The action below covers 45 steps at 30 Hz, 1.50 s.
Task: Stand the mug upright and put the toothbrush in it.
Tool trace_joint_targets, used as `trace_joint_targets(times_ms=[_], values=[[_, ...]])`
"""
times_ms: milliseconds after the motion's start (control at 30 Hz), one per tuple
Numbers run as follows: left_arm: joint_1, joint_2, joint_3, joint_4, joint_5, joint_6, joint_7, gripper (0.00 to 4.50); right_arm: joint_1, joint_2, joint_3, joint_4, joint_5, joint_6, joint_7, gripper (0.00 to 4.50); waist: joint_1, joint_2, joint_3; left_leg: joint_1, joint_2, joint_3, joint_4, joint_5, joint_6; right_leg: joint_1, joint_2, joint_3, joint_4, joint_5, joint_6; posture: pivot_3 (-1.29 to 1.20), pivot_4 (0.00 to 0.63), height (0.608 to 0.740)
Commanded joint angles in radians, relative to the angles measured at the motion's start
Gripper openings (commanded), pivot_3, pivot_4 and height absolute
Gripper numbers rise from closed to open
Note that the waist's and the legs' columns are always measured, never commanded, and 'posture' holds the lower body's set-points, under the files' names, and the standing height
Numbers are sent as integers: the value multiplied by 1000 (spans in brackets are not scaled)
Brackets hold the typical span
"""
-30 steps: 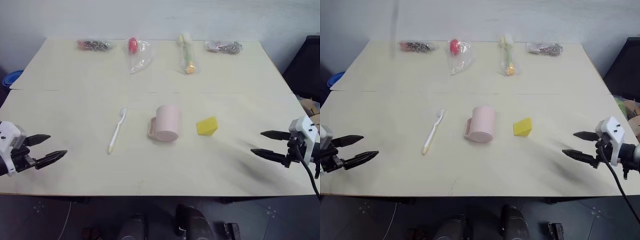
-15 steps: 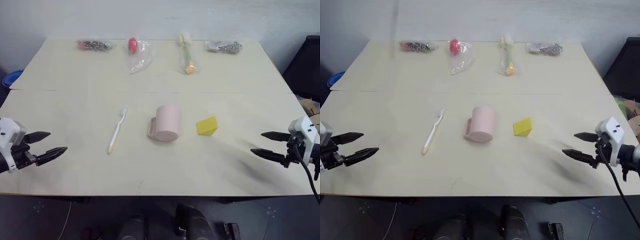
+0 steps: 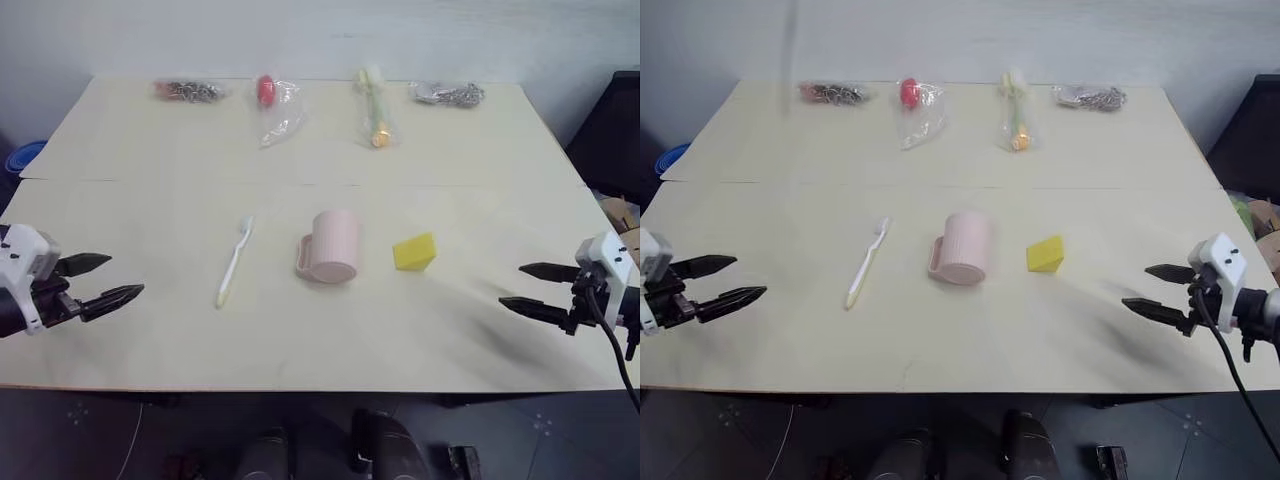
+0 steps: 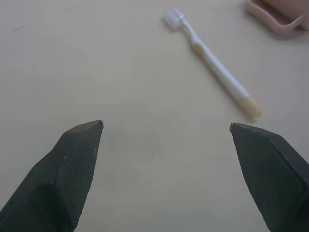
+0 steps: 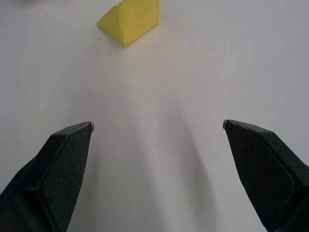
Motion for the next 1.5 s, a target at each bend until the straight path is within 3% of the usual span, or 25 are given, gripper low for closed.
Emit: trace_joint_targets(times_ms=[33, 167, 300, 500, 700, 733, 767, 933, 1100, 1267, 1500], values=[[-107, 21, -64, -128, -134, 92, -55, 4478, -109, 31, 59, -13, 11, 4, 7, 4500, -1, 0, 0, 0, 0, 0, 0, 0, 0, 0, 0, 0, 0, 0, 0, 0, 150, 740], [-298, 19, -216, -211, -220, 170, -104, 4478, -290, 127, 173, 13, -2, 88, -41, 4500, -6, 0, 0, 0, -1, 0, 2, 0, 0, 0, 0, 0, 2, 0, 0, 0, 150, 740], [-441, -24, -334, -267, -240, 195, -94, 4478, -349, 221, 200, 3, 18, 224, -153, 4500, -7, 0, 0, -1, -3, -1, 2, 0, 0, 0, 0, -1, 2, 0, 0, 0, 150, 740], [-548, -104, -402, -328, -276, 229, -44, 4478, -307, 386, 91, -149, 122, 445, -421, 4500, -8, 0, 0, -5, -3, -2, 6, 0, 0, 0, 0, -3, 2, 0, 0, 0, 150, 740], [-557, -135, -421, -315, -260, 212, -30, 4478, -282, 483, 72, -202, 127, 500, -589, 4500, -17, 0, 0, -4, -3, -5, 7, 0, 0, 0, 1, -2, 4, 0, 0, 0, 150, 740], [-560, -138, -424, -310, -257, 209, -30, 4500, -277, 488, 77, -206, 126, 502, -599, 4104, -18, 0, 0, -4, -3, -5, 7, 0, 0, 0, 1, -2, 4, 0, 0, 0, 150, 740], [-565, -140, -427, -304, -252, 205, -32, 4500, -271, 491, 86, -215, 123, 504, -606, 3993, -18, 0, 0, -4, -3, -5, 7, 0, 0, 0, 1, -2, 4, 0, 0, 0, 150, 740], [-588, -150, -441, -278, -236, 181, -37, 4500, -259, 504, 111, -237, 117, 491, -633, 2066, -21, 0, 0, -4, -3, -4, 7, 0, 0, 0, 1, -2, 4, 0, 0, 0, 150, 740], [-594, -162, -450, -277, -236, 171, -40, 4500, -267, 493, 79, -244, 118, 480, -662, 505, -20, 0, 0, -4, -3, -4, 7, 0, 0, 0, 1, -2, 4, 0, 0, 0, 150, 740], [-619, -219, -472, -292, -260, 186, -25, 4500, -253, 409, -61, -241, 122, 463, -705, 505, -13, 0, 0, -5, -4, -4, 8, 0, 0, 0, 1, -2, 4, 0, 0, 0, 150, 740], [-692, -349, -554, -270, -236, 158, -12, 4500, -116, 245, -303, -80, 41, 406, -801, 505, 8, 0, 0, -6, -4, 0, 7, 0, 0, 1, 1, -3, 2, 0, 0, 0, 150, 740]])
